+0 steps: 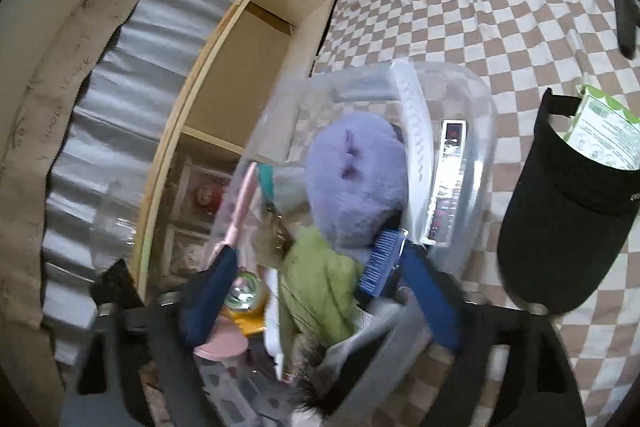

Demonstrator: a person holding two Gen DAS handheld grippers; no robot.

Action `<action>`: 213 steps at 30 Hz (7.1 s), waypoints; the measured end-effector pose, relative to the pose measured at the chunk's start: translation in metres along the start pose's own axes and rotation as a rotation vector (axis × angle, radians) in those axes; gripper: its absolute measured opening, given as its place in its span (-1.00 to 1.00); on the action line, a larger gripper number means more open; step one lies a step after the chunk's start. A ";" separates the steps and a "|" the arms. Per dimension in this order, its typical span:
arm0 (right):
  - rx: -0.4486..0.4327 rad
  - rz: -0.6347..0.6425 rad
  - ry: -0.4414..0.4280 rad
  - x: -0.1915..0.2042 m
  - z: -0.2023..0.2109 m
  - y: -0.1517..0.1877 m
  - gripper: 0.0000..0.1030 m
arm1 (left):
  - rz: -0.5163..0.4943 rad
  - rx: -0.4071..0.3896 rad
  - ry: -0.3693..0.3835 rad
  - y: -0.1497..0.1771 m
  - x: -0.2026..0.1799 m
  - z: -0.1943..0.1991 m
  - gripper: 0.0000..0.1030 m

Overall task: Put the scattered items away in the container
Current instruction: 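Lower the pink stand into the box with the left tool while right releases the smartwatch, then move both tools away from the box toward the items on the bedspread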

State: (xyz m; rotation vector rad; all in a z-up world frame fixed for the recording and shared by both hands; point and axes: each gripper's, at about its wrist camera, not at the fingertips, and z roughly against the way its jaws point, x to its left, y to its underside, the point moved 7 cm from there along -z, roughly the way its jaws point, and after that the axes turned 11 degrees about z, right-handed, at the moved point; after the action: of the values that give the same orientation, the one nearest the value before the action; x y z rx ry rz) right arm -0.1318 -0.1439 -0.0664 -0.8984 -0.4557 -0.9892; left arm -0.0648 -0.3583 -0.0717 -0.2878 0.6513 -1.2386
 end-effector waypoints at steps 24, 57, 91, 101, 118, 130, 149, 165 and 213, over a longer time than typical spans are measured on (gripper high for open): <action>0.153 0.266 -0.105 0.078 -0.014 0.039 0.73 | 0.090 -0.077 0.018 0.012 0.012 0.055 0.13; 0.209 0.407 -0.108 0.119 -0.115 0.053 -0.12 | 0.108 -0.030 -0.255 0.020 0.048 0.025 0.29; 0.240 0.359 -0.169 0.129 -0.122 0.083 -0.11 | 0.069 -0.111 -0.280 0.026 0.033 0.051 0.30; 0.145 0.464 -0.134 0.141 -0.048 0.075 0.47 | 0.098 -0.152 -0.173 0.023 -0.002 0.075 0.40; -0.074 0.623 0.007 0.144 0.061 0.073 1.00 | 0.050 -0.341 -0.130 0.035 -0.105 0.128 0.99; -0.158 0.591 0.096 0.107 0.126 0.075 1.00 | 0.028 -0.341 -0.080 0.045 -0.161 0.130 0.99; -0.250 0.539 0.218 0.050 0.212 0.079 1.00 | -0.051 -0.328 -0.058 0.059 -0.225 0.117 0.99; -0.307 0.451 0.277 0.008 0.264 0.088 1.00 | -0.084 -0.305 -0.007 0.066 -0.269 0.104 0.99; -0.435 0.077 0.585 -0.225 0.311 0.042 1.00 | -0.112 -0.150 0.082 0.022 -0.326 -0.090 0.99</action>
State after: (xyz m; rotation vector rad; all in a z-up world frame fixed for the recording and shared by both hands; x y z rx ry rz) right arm -0.1906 0.2378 -0.0632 -0.9468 0.2991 -1.2439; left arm -0.1591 -0.0329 -0.0558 -0.4043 0.8095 -1.3159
